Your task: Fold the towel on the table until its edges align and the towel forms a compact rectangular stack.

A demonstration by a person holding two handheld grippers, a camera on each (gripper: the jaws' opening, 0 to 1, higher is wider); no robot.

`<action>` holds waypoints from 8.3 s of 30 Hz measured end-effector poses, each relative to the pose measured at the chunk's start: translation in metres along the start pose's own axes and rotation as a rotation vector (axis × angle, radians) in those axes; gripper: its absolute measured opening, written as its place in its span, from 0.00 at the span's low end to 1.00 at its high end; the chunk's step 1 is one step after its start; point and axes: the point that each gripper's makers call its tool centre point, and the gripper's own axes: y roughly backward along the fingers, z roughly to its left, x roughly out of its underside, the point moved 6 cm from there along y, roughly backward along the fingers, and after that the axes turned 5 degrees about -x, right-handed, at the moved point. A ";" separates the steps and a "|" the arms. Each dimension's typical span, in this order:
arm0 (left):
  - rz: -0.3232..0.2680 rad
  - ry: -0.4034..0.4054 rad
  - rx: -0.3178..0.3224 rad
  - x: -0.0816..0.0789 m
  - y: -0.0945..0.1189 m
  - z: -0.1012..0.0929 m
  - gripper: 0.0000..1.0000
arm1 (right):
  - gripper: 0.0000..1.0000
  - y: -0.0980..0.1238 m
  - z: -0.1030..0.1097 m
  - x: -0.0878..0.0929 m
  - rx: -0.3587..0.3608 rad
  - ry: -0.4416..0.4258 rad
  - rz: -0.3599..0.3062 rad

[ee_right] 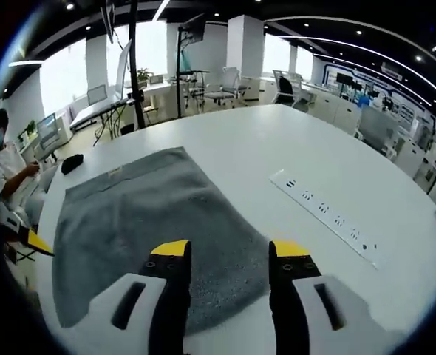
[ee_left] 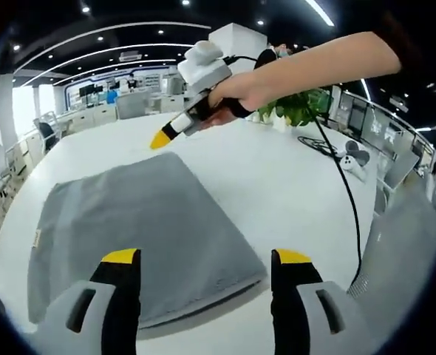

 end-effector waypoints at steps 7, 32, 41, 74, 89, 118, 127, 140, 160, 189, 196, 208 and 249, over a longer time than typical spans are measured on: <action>0.031 -0.056 0.102 0.005 -0.008 -0.018 0.61 | 0.41 0.009 -0.002 0.014 0.015 -0.039 0.013; 0.179 -0.270 0.275 0.036 -0.041 -0.053 0.19 | 0.27 -0.008 -0.016 0.056 0.019 -0.278 0.009; 0.185 -0.244 0.249 0.034 -0.043 -0.048 0.12 | 0.10 -0.014 -0.020 0.058 0.048 -0.282 0.009; 0.083 -0.253 0.535 -0.017 -0.075 -0.141 0.03 | 0.00 0.060 -0.061 0.098 0.159 -0.286 0.029; 0.029 -0.253 0.669 -0.044 -0.094 -0.206 0.03 | 0.00 0.126 -0.096 0.148 0.303 -0.345 0.054; -0.023 -0.178 0.629 -0.060 -0.069 -0.193 0.03 | 0.00 0.151 -0.094 0.124 0.352 -0.461 -0.033; -0.078 -0.118 0.570 -0.069 -0.047 -0.171 0.03 | 0.00 0.149 -0.083 0.092 0.336 -0.429 -0.071; -0.121 -0.032 0.478 -0.065 -0.015 -0.130 0.03 | 0.00 0.135 -0.060 0.048 0.307 -0.391 -0.127; -0.179 0.079 0.308 -0.052 0.027 -0.068 0.03 | 0.00 0.101 -0.020 -0.017 0.252 -0.327 -0.206; -0.109 0.199 0.145 0.010 0.041 0.011 0.03 | 0.00 0.009 0.025 -0.045 0.178 -0.318 -0.147; -0.084 0.248 0.128 0.029 0.037 0.031 0.04 | 0.00 -0.013 0.026 -0.037 0.182 -0.337 -0.109; -0.061 0.370 0.121 0.050 0.032 0.045 0.04 | 0.00 -0.042 0.033 -0.033 0.172 -0.357 -0.082; 0.058 0.525 -0.016 0.088 0.018 0.056 0.03 | 0.09 -0.096 0.039 -0.006 0.080 -0.254 -0.017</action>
